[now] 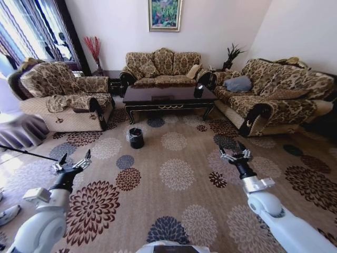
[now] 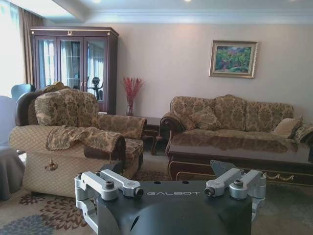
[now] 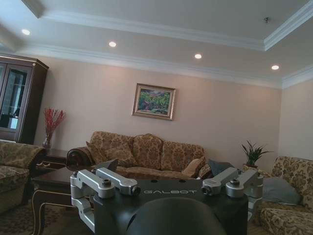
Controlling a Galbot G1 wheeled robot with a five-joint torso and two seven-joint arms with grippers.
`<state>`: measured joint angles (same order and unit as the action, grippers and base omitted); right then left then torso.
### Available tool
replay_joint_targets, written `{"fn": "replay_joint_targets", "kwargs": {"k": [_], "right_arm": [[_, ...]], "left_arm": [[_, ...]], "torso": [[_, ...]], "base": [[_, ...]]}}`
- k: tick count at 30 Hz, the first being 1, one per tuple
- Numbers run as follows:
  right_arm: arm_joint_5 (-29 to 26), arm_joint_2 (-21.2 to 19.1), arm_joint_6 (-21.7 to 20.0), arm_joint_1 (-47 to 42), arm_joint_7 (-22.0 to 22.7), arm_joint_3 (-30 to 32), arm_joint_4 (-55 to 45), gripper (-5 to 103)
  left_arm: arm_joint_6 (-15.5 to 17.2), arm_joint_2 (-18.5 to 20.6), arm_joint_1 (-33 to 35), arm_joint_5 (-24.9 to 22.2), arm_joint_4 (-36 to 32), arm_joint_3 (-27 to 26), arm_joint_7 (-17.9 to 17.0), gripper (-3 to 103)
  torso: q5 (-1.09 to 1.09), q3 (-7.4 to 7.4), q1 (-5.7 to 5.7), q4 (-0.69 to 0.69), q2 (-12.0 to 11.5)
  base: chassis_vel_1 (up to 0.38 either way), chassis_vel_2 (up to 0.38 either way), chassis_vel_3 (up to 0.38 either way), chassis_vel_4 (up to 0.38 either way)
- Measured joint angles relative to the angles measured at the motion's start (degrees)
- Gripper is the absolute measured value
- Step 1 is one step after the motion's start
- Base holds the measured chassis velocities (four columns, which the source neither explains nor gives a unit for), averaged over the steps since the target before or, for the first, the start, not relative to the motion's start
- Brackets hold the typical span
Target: Move to the front of the table and pick up the trash from the floor, then place it into the trash bin.
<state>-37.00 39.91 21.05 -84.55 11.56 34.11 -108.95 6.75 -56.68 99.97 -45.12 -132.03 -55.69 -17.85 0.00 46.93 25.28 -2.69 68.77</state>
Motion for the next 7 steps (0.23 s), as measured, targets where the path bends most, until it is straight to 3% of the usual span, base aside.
{"fn": "replay_joint_targets", "kwargs": {"k": [3, 7], "right_arm": [[-0.1, -0.9, -1.4, -1.3, -0.1, 1.6, -0.9, 100], [-0.6, -1.4, -2.0, -1.9, -0.5, 2.1, -1.0, 100]], "left_arm": [[2.1, 0.2, -0.2, -0.7, 0.6, -1.0, 0.1, 100], [2.5, 0.7, -0.5, -1.6, 1.4, -1.9, 1.5, 100]], "torso": [[-0.01, -0.02, -0.02, 0.0, 0.0], [0.0, -0.04, -0.04, 0.0, -0.1]], "base": [[0.0, 0.0, 0.0, 0.0], [0.0, 0.0, 0.0, 0.0]]}}
